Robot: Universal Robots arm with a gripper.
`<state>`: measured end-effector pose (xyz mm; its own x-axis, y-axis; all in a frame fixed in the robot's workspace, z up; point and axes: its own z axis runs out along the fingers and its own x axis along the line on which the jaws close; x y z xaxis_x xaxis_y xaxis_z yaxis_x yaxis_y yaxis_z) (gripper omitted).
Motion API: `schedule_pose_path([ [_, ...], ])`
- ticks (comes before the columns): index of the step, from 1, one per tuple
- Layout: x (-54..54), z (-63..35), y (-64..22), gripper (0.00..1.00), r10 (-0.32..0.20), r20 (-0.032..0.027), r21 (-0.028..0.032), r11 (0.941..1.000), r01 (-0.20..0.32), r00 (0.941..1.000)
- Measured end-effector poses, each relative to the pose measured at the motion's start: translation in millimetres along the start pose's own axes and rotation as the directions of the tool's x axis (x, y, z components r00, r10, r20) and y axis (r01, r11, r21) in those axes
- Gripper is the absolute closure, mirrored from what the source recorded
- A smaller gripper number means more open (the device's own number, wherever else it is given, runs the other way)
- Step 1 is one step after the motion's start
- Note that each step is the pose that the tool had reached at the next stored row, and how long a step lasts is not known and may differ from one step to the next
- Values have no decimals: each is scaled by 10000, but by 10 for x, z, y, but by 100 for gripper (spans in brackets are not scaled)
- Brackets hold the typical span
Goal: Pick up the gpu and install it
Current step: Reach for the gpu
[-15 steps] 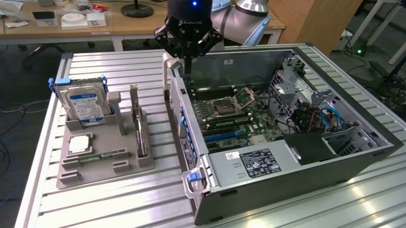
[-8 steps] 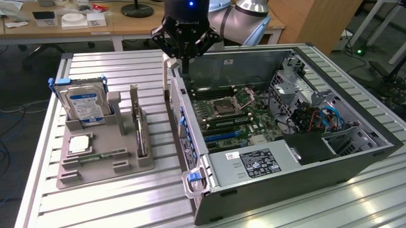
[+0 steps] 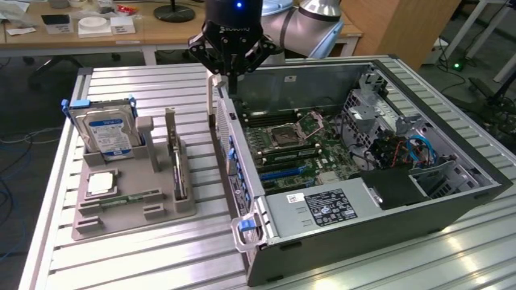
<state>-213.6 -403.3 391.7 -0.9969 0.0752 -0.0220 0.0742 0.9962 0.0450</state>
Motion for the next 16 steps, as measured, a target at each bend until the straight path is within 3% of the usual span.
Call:
schedule_pose_path([
  [16, 132, 3, -35, 90, 1, -8, 1, 10000, -1, 10000],
])
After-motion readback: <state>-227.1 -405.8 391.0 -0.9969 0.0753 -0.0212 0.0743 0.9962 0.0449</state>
